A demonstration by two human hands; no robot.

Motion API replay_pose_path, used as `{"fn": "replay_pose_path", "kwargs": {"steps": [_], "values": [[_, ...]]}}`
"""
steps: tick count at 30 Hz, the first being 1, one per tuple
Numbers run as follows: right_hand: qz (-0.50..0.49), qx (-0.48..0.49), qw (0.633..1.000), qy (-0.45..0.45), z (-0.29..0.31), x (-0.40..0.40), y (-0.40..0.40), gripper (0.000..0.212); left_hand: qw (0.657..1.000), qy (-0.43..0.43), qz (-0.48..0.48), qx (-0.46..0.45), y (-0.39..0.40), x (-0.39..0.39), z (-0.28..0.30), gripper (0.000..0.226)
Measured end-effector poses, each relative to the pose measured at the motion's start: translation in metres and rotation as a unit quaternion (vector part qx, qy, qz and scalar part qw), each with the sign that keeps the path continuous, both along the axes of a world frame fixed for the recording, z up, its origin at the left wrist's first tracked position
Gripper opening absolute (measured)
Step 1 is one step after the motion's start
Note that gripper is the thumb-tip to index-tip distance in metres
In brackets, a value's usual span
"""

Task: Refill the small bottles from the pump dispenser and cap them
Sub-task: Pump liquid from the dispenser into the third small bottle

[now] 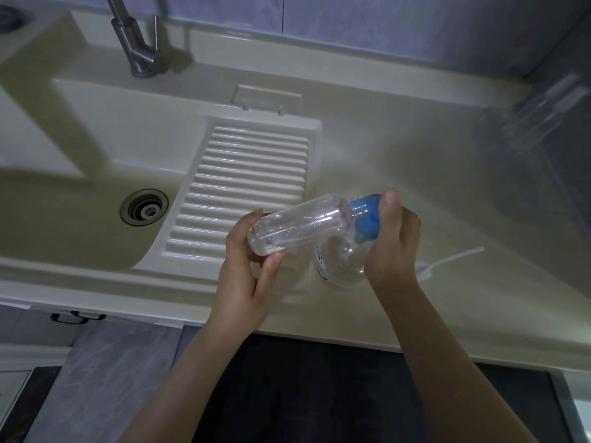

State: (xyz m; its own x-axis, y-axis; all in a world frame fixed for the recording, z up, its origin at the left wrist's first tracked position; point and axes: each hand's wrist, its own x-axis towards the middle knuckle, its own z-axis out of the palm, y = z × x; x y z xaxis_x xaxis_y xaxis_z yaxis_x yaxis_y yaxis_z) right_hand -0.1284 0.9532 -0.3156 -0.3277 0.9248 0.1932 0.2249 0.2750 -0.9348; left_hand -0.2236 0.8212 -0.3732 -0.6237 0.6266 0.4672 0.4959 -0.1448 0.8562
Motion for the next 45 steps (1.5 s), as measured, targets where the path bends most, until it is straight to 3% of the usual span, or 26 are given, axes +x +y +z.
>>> {"fn": "replay_pose_path", "kwargs": {"steps": [8,16,21,31,35,39,43,45], "values": [[0.018,0.008,1.000,0.017,-0.006,0.002,0.005,0.046,0.998,-0.053,0.002,-0.015,-0.002,-0.001,-0.004,0.044],[0.003,0.024,1.000,-0.016,-0.006,0.000,0.005,0.067,0.999,-0.046,-0.005,-0.015,-0.001,-0.002,-0.008,0.045],[0.003,0.009,1.000,-0.017,0.002,0.001,0.000,0.055,0.999,-0.038,0.002,-0.016,-0.001,-0.002,-0.009,0.046],[0.011,-0.021,1.000,0.016,-0.003,-0.001,0.005,0.060,0.998,-0.048,0.007,-0.031,-0.001,-0.001,-0.005,0.049],[0.031,-0.014,0.999,0.022,-0.005,0.001,0.008,0.042,0.998,-0.055,0.005,-0.032,-0.002,-0.002,-0.004,0.047],[0.025,-0.016,1.000,0.006,-0.005,-0.001,0.007,0.044,0.998,-0.055,0.004,-0.034,-0.003,-0.002,-0.005,0.047],[0.002,-0.042,0.999,-0.017,-0.001,-0.001,0.003,0.063,0.998,-0.046,0.006,-0.031,-0.002,-0.001,-0.005,0.047],[0.008,-0.045,0.999,-0.025,0.003,0.000,0.000,0.060,0.999,-0.043,0.005,-0.027,-0.001,-0.001,-0.005,0.047]]}}
